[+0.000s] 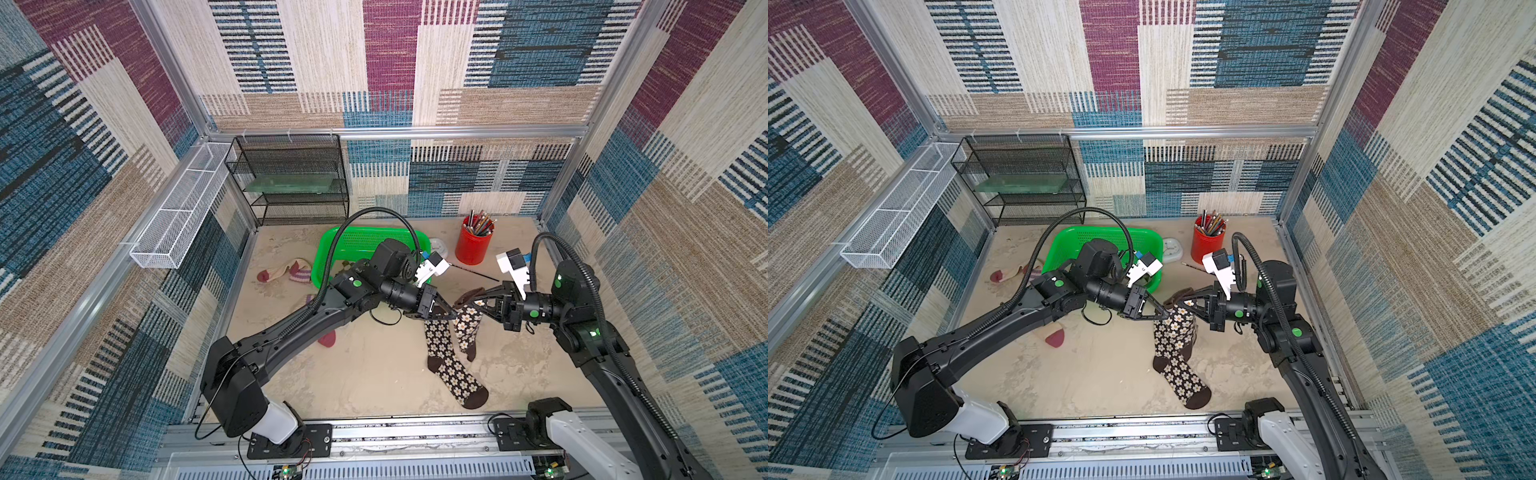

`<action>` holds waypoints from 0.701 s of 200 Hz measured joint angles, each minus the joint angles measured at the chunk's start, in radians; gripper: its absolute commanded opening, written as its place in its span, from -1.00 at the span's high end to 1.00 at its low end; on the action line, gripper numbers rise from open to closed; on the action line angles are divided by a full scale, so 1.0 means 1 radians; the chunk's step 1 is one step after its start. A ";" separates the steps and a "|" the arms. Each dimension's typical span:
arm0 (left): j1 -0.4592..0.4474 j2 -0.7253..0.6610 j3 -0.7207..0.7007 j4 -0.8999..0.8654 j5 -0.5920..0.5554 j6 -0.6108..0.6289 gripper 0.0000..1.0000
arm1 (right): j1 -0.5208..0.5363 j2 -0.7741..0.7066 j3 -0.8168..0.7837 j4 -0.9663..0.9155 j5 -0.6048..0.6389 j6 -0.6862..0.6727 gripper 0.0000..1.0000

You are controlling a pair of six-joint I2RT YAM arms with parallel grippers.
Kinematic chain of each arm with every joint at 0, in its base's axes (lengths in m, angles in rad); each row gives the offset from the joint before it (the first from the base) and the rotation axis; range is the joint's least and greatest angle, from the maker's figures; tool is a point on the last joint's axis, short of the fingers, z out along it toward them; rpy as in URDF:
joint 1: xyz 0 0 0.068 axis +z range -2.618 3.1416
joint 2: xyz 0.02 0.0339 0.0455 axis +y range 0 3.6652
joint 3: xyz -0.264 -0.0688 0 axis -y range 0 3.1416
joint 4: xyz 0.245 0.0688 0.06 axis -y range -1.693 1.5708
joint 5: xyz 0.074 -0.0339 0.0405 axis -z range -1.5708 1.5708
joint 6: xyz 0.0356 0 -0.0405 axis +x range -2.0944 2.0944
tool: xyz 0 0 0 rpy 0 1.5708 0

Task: Place the socks together as a pair
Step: Flatten out the sock at the center of the board.

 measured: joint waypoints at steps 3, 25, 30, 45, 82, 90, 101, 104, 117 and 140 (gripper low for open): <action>0.000 -0.005 -0.010 0.004 -0.002 -0.003 0.24 | 0.000 0.002 0.005 -0.013 0.004 0.000 0.94; -0.003 -0.058 -0.076 0.019 -0.043 -0.024 -0.38 | 0.009 0.003 0.020 -0.116 0.023 -0.011 1.00; -0.003 -0.072 -0.088 0.025 -0.053 -0.027 -0.56 | 0.012 0.003 0.021 -0.141 0.030 -0.012 1.00; -0.002 -0.120 -0.114 0.039 -0.090 -0.030 -0.92 | 0.016 -0.004 0.023 -0.206 0.051 -0.014 1.00; -0.002 -0.212 -0.133 0.034 -0.193 -0.028 -0.97 | 0.070 -0.018 0.046 -0.329 0.117 0.056 1.00; -0.002 -0.228 -0.136 0.029 -0.214 -0.026 -0.98 | 0.093 -0.021 0.058 -0.342 0.139 0.084 1.00; -0.002 -0.245 -0.144 0.025 -0.238 -0.025 -0.98 | 0.132 -0.024 0.066 -0.349 0.171 0.122 1.00; -0.002 -0.249 -0.148 0.024 -0.245 -0.024 -0.98 | 0.140 -0.023 0.066 -0.349 0.179 0.131 1.00; -0.001 -0.263 -0.164 0.023 -0.264 -0.022 -0.98 | 0.181 -0.014 0.050 -0.342 0.216 0.174 1.00; 0.001 -0.269 -0.199 0.018 -0.307 -0.022 -0.97 | 0.229 0.093 -0.006 -0.311 0.295 0.212 1.00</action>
